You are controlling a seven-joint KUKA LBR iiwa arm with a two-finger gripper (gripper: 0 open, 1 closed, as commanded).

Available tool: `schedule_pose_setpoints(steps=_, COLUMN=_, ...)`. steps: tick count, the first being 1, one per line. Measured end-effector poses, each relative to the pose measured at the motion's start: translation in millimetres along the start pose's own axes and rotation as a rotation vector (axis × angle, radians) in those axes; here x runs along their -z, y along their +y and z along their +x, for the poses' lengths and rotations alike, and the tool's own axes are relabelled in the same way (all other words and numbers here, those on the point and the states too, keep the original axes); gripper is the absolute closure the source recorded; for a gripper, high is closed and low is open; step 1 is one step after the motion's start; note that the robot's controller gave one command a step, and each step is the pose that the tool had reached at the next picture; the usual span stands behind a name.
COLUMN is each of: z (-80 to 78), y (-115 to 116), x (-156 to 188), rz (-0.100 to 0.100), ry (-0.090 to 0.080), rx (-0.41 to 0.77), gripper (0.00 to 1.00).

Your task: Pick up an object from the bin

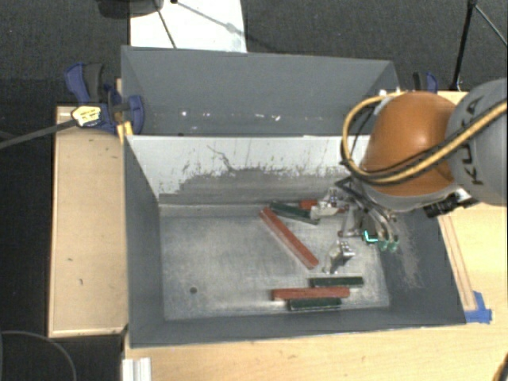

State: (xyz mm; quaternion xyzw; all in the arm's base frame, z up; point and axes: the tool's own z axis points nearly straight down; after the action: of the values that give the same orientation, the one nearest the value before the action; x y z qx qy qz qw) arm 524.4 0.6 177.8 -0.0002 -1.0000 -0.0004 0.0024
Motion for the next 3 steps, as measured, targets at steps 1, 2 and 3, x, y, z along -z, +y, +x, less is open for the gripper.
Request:
schedule_pose_setpoints(steps=1, z=-1.8, y=0, x=3, rz=0.0, ry=-0.008, rx=0.0, gripper=0.0)
schedule_pose_setpoints(steps=2, z=-11.0, y=-15, x=-44, rz=0.001, ry=-0.015, rx=0.048, gripper=0.0)
schedule_pose_setpoints(steps=3, z=9.5, y=-5, x=-100, rz=-0.002, ry=0.005, rx=-0.145, gripper=1.0)
